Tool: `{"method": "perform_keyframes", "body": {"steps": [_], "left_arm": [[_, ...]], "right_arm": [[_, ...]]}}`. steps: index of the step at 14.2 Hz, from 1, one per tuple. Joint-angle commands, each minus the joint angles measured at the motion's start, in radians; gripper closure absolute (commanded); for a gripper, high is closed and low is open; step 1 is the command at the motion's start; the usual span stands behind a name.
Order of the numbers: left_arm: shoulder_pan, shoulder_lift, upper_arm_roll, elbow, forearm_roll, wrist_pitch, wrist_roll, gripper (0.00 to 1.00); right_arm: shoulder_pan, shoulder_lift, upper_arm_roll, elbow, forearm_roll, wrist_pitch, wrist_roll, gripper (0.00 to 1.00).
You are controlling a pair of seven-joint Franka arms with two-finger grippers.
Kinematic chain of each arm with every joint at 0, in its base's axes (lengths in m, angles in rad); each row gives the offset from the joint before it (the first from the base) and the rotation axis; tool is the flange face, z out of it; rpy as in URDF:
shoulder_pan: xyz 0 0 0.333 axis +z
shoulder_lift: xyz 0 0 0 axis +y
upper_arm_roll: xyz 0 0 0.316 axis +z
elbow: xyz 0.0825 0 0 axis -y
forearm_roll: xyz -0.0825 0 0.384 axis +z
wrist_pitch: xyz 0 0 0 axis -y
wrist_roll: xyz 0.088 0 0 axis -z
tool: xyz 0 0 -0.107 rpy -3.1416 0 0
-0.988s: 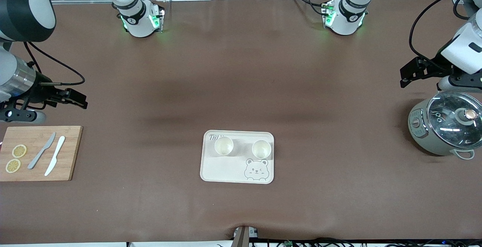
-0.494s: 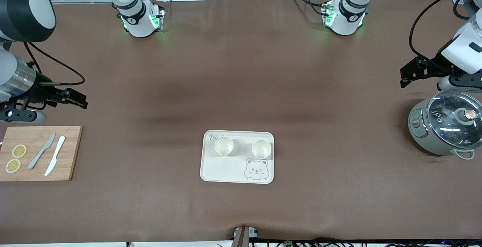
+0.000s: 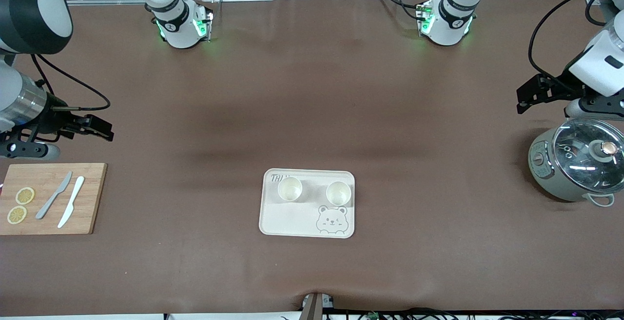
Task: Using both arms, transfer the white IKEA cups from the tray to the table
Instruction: 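Move both grippers from rest toward the white cups on the tray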
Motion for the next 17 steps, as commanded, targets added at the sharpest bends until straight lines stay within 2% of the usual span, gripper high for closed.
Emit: {"method": "perform_keyframes", "body": {"steps": [1,5,8,12,17], "left_arm": [[-0.018,0.049,-0.003,0.025,0.009,-0.013,-0.043,0.00],[-0.102,0.150,-0.003,0.082,0.009,0.008,-0.193,0.00],[-0.171,0.222,-0.002,0.099,0.012,0.086,-0.261,0.00],[-0.256,0.377,-0.003,0.237,0.009,0.099,-0.378,0.00],[-0.337,0.494,-0.005,0.246,0.009,0.223,-0.451,0.00]], "right_arm": [[-0.012,-0.021,0.009,-0.016,0.025,0.006,-0.006,0.00],[-0.012,-0.021,0.010,-0.011,0.027,0.003,-0.006,0.00],[-0.006,-0.021,0.013,-0.005,0.060,0.003,0.008,0.00],[0.037,-0.021,0.015,0.010,0.067,0.002,0.097,0.00],[0.104,-0.001,0.015,0.022,0.068,0.028,0.212,0.00]]}}
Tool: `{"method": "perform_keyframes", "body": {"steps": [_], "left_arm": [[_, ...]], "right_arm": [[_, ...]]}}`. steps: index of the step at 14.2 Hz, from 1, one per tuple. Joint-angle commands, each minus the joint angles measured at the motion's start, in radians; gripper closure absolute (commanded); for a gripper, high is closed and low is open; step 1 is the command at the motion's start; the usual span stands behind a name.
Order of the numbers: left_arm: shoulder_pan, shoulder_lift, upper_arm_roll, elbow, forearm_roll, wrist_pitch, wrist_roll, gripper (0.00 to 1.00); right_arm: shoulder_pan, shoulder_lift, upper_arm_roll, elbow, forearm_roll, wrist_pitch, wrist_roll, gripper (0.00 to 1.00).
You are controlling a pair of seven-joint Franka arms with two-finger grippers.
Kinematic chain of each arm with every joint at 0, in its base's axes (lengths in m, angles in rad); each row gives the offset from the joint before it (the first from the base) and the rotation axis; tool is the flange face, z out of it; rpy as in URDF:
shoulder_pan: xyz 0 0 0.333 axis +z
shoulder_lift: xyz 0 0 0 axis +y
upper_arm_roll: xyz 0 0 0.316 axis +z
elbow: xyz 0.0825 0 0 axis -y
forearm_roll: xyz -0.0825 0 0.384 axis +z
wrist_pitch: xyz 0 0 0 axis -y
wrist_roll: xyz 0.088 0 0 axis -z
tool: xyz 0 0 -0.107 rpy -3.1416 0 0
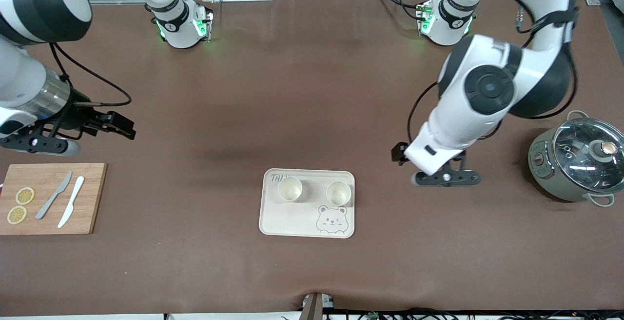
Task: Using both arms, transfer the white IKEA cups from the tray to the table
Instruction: 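Move both grippers from rest toward the white cups on the tray, then lower the left gripper and the right gripper over the two cups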
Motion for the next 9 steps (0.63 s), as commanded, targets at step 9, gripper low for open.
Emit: {"method": "perform_keyframes", "body": {"steps": [9], "left_arm": [[-0.086,0.214,-0.002,0.044,0.009,0.233,-0.067,0.00]], "right_arm": [[0.189,0.132,-0.004,0.005,0.013,0.229,0.304,0.00]]}}
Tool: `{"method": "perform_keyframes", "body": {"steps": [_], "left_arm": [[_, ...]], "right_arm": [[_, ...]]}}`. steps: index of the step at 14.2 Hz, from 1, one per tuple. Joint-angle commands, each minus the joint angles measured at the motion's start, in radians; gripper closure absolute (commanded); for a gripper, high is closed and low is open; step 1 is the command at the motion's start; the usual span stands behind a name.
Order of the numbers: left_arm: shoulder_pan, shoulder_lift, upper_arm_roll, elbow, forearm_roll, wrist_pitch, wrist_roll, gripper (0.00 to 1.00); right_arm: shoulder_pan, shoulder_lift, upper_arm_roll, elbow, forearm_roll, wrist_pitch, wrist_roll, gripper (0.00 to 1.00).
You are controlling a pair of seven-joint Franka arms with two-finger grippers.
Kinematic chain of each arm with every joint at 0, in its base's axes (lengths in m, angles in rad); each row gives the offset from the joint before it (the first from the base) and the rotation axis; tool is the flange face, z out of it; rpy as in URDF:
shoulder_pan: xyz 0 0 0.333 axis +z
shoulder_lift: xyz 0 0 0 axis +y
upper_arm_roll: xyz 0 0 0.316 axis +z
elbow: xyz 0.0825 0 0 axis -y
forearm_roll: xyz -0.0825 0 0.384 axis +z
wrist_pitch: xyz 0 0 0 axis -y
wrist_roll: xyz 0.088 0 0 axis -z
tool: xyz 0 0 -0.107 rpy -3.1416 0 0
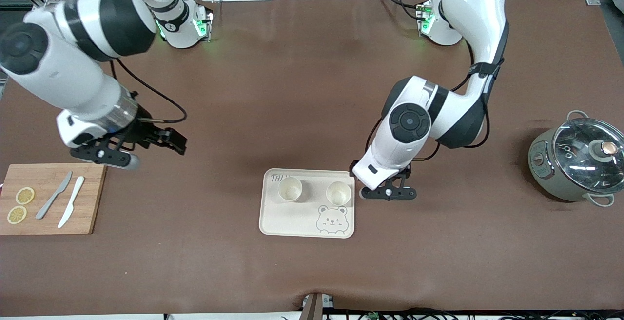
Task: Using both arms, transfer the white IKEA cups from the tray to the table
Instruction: 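Lower the left gripper and the right gripper over the two cups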
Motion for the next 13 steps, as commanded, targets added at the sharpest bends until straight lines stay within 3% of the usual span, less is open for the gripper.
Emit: {"method": "perform_keyframes", "body": {"steps": [1,13], "left_arm": [[-0.009,0.053,0.001,0.033,0.009,0.052,-0.016,0.00],[-0.037,0.179,0.002,0.030,0.010,0.273,-0.048,0.00]], "right_arm": [[0.052,0.049,-0.008,0.008,0.002,0.064,0.085,0.00],[0.211,0.348,-0.017,0.054,-0.015,0.373,0.249,0.00]]}}
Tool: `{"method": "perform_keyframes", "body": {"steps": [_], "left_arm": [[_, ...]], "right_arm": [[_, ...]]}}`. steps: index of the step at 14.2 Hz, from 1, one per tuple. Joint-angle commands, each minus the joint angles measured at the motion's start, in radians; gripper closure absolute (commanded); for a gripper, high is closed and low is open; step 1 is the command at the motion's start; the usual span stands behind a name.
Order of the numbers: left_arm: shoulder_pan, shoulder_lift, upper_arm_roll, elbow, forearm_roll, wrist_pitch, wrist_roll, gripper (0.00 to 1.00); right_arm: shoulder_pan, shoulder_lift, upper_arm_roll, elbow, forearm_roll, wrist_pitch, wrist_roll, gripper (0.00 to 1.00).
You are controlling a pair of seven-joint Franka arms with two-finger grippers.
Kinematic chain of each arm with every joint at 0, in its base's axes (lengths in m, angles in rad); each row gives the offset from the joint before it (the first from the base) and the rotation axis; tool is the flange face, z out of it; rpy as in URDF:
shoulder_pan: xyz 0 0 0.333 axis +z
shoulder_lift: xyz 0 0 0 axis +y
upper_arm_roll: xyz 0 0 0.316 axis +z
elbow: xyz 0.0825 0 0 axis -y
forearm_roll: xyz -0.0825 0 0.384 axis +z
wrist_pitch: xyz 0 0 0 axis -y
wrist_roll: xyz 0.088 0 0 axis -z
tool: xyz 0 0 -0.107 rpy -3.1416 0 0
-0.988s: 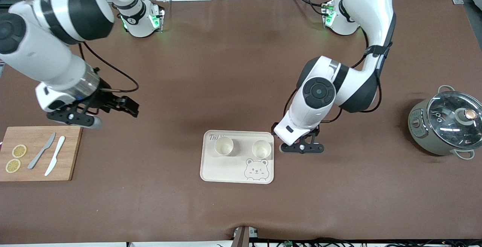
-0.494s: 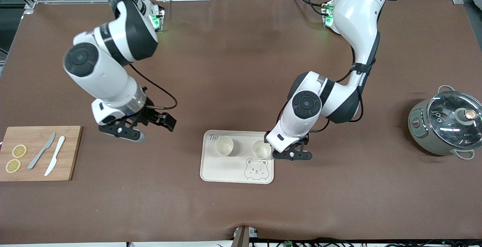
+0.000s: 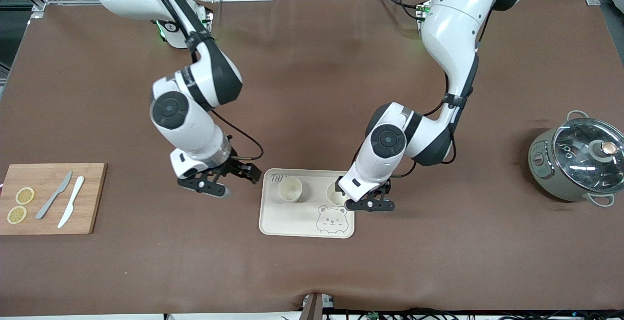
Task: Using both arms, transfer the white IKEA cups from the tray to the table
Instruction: 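Lower the left gripper and the right gripper over the two cups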
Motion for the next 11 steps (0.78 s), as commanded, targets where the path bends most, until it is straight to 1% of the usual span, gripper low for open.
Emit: {"method": "perform_keyframes", "body": {"steps": [1,3,4,6,11], "left_arm": [[-0.014,0.031,0.005,0.025,0.010,0.035,-0.027,0.00],[-0.022,0.044,0.005,0.025,0.010,0.050,-0.036,0.00],[-0.022,0.047,0.005,0.025,0.010,0.065,-0.038,0.00],[-0.022,0.055,0.006,0.025,0.010,0.078,-0.035,0.00],[-0.019,0.080,0.006,0.023,0.010,0.125,-0.032,0.00]], "right_arm": [[0.049,0.084,-0.014,0.069,-0.038,0.016,0.069,0.00],[0.061,0.116,-0.012,0.090,-0.105,0.018,0.130,0.00],[0.064,0.133,-0.012,0.094,-0.121,0.021,0.138,0.00],[0.075,0.157,-0.012,0.100,-0.121,0.068,0.142,0.00],[0.084,0.199,-0.014,0.103,-0.122,0.118,0.149,0.00]]}}
